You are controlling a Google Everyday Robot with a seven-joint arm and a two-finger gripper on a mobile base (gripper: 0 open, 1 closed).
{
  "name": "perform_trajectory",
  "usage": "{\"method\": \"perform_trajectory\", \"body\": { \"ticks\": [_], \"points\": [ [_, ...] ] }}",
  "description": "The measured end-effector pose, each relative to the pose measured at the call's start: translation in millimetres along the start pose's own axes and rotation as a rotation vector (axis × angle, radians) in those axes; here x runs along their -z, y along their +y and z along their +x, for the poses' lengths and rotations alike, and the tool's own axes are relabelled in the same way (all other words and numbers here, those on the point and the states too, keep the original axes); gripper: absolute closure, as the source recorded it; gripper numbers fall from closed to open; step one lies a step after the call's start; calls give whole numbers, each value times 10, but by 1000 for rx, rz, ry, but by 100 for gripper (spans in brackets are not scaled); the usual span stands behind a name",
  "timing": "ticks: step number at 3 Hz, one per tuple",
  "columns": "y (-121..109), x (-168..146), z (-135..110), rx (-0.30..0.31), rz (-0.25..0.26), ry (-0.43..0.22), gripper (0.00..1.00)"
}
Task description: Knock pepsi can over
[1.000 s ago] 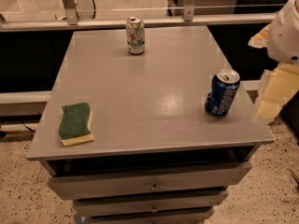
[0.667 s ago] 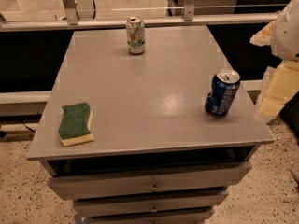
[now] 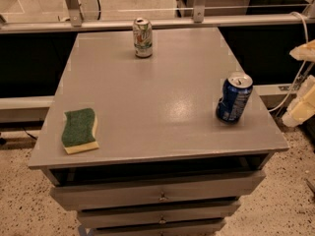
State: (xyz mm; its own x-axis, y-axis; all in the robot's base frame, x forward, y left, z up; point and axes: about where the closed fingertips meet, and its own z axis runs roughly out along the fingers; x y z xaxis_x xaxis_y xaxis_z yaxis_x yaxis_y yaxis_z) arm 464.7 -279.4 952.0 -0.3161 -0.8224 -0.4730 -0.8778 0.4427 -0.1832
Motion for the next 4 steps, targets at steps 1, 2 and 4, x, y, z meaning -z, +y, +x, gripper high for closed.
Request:
{"method": "perform_trajectory", "body": {
  "ticks": [1,2,4],
  "points": [
    [-53,-157,72,-75,-12,-140,0],
    [-27,-371,26,-113,-22,-277,0],
    [57,-879,-295,-133,-33,-496,0]
  ]
}}
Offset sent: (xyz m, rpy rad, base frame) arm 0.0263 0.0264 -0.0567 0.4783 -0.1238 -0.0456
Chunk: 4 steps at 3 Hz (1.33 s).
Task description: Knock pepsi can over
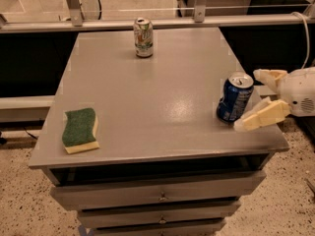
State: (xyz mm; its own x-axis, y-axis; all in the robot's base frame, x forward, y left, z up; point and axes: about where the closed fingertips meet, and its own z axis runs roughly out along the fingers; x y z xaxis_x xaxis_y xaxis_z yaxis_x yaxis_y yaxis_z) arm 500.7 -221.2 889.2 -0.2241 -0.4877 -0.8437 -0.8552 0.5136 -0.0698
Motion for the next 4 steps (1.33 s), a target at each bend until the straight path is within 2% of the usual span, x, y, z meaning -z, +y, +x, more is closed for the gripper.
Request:
{"method": "perform_trajectory", "body": {
  "ticks": [2,3,4],
  "points": [
    [68,-572,-239,-30,-31,-139,0],
    [65,-832,-585,-53,-23,-184,0],
    [94,-1046,-1073,-54,-24,-213,0]
  ]
}}
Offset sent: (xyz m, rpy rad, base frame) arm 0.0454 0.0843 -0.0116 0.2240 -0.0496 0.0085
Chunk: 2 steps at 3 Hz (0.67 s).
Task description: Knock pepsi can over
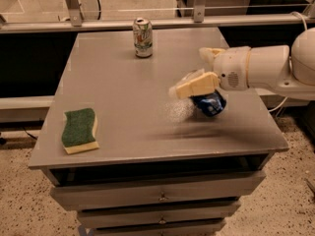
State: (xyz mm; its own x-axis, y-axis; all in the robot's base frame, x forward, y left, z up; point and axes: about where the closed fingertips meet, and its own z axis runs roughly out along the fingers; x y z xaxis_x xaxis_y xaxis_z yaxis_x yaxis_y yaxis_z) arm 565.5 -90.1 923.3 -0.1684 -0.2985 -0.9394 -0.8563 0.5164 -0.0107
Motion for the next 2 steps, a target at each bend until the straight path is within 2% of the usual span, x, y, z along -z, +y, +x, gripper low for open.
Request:
{"method": "perform_trajectory", "body": {
  "ticks": [1,2],
  "points": [
    [80,-187,-273,-12,-15,-10,0],
    [77,-185,-293,-35,-16,2,0]
  ]
}}
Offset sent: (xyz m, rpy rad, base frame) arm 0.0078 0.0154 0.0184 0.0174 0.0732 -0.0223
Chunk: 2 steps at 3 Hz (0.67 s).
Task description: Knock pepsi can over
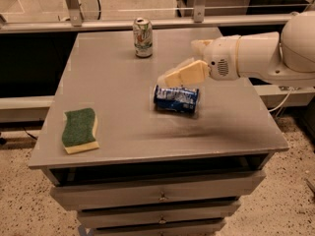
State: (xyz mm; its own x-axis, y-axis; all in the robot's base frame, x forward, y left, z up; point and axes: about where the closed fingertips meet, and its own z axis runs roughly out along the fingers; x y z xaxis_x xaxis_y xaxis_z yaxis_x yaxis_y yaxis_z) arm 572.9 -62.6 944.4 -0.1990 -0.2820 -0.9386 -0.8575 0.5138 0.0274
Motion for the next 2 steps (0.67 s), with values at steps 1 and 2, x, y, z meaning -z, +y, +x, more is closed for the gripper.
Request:
{"method": "perform_trajectory", "body": {
  "ticks": [1,2],
  "points": [
    [-129,225,133,-5,10,12,0],
    [-362,642,339,33,11,18,0]
  ]
}}
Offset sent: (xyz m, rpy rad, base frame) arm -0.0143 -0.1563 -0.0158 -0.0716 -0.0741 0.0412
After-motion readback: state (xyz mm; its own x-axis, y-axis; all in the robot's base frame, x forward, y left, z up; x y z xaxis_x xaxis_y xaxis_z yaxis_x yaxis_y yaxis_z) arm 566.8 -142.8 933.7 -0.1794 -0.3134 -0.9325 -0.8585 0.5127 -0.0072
